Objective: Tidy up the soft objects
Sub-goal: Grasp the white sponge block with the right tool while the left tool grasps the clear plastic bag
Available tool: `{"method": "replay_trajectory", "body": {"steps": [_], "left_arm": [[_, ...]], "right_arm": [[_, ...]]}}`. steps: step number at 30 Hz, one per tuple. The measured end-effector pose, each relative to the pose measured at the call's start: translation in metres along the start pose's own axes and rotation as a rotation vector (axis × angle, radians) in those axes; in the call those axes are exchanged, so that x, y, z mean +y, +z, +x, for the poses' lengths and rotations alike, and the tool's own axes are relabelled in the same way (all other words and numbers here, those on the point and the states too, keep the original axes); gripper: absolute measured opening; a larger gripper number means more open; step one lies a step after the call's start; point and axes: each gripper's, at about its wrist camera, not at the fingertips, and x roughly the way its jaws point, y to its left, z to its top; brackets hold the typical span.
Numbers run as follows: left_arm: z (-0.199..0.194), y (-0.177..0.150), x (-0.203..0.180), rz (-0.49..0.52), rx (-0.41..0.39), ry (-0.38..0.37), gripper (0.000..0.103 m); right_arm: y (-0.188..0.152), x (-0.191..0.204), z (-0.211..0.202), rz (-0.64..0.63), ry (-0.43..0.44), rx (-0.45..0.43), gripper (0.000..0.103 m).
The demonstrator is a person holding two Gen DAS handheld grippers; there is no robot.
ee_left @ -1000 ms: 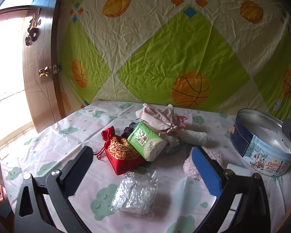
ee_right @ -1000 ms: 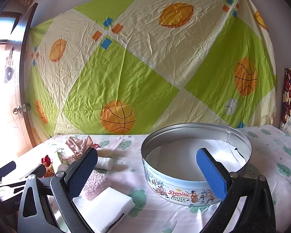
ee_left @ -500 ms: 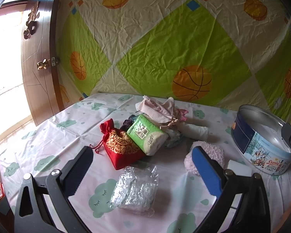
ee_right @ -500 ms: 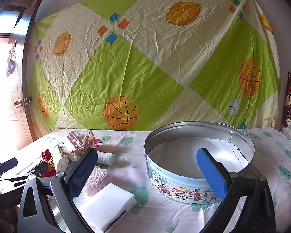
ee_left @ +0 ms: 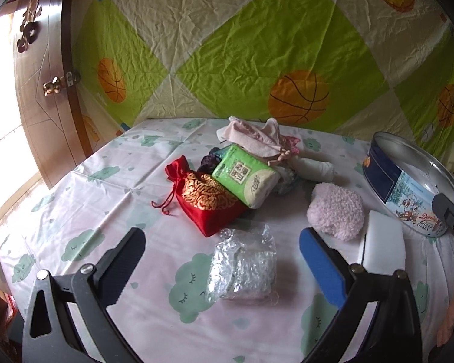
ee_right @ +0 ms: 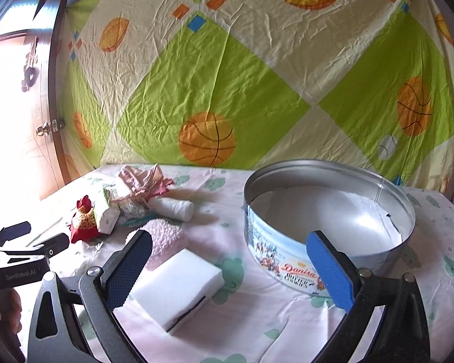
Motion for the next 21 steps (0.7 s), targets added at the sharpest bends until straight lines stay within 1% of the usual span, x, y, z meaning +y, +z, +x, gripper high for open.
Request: {"method": "replay_trajectory", "body": {"steps": [2, 3, 4, 6, 8, 10, 11, 12, 13, 14, 16, 19, 21], "left_arm": [[0.008, -0.002, 0.000, 0.001, 0.041, -0.031, 0.103], [0.014, -0.003, -0.001, 0.004, 0.064, -0.028, 0.103], [0.020, -0.004, -0.003, 0.003, 0.087, -0.027, 0.101], [0.031, -0.003, -0.005, -0.007, 0.131, -0.066, 0.099], [0.042, -0.001, -0.006, -0.025, 0.160, -0.095, 0.093], [0.055, -0.001, -0.007, -0.037, 0.213, -0.116, 0.078], [0.063, -0.003, -0.006, -0.055, 0.251, -0.142, 0.078], [0.063, -0.003, -0.006, -0.061, 0.250, -0.149, 0.073], [0.062, -0.002, -0.005, -0.067, 0.245, -0.169, 0.065], [0.063, -0.002, -0.006, -0.070, 0.248, -0.183, 0.065], [0.062, -0.003, 0.000, -0.098, 0.239, -0.196, 0.049], [0.061, -0.005, 0.014, -0.168, 0.236, -0.260, 0.042], [0.060, -0.005, 0.019, -0.182, 0.238, -0.283, 0.042]], "right_arm": [[-0.003, 0.001, 0.007, -0.002, 0.012, 0.084, 0.102], [-0.006, 0.002, 0.011, -0.005, 0.017, 0.133, 0.102], [-0.009, 0.002, 0.014, -0.005, 0.020, 0.165, 0.102], [-0.014, 0.000, 0.015, 0.012, 0.028, 0.210, 0.102], [-0.017, -0.004, 0.014, 0.046, 0.041, 0.226, 0.102], [-0.019, -0.007, 0.014, 0.072, 0.062, 0.242, 0.102], [-0.019, -0.006, 0.016, 0.077, 0.069, 0.251, 0.102], [-0.020, -0.004, 0.018, 0.082, 0.080, 0.265, 0.102], [-0.019, -0.001, 0.021, 0.086, 0.092, 0.278, 0.102], [-0.018, 0.002, 0.024, 0.092, 0.100, 0.289, 0.102], [-0.017, 0.007, 0.030, 0.105, 0.105, 0.304, 0.102], [-0.013, 0.019, 0.041, 0.115, 0.120, 0.331, 0.102], [-0.013, 0.031, 0.051, 0.091, 0.097, 0.356, 0.102]]}}
